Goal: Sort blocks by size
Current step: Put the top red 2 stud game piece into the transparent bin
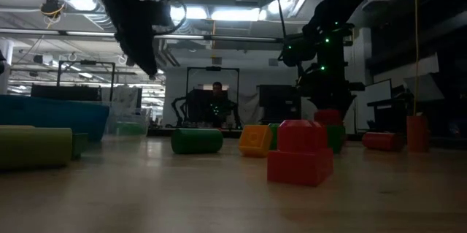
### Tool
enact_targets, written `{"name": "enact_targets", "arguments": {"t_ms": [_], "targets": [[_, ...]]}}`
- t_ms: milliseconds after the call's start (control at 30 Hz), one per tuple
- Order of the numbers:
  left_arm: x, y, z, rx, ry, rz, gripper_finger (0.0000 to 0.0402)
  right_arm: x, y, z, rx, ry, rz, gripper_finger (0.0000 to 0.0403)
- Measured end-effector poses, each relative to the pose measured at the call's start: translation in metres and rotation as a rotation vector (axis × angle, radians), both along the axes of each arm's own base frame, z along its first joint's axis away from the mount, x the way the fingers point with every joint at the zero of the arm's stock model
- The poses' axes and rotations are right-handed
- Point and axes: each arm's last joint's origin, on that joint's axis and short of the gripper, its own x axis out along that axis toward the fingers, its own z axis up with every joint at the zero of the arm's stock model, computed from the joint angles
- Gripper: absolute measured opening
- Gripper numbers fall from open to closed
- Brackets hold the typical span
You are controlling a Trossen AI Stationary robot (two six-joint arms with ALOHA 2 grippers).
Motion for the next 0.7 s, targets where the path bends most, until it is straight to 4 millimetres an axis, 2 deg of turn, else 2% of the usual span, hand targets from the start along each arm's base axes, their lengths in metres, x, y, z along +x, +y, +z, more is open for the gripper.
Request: {"name": "enact_targets", "arguments": {"t_ms": [200, 467, 700], "targets": [[-0.004, -0.001, -0.013, -0.008, 0.032, 0.0, 0.0223, -0.001, -0.001, -0.003, 0.0, 0.013, -0.005, 0.0188], [-0.001, 0.0, -0.011, -0.001, -0.001, 0.002, 0.0223, -0.008, -0.001, -0.02, 0.01, -0.005, -0.015, 0.0188], [0.0, 0.0, -0.01, 0.003, -0.014, 0.0, 0.0224, -0.011, -0.003, -0.026, -0.014, -0.023, -0.025, 0.0188]]}}
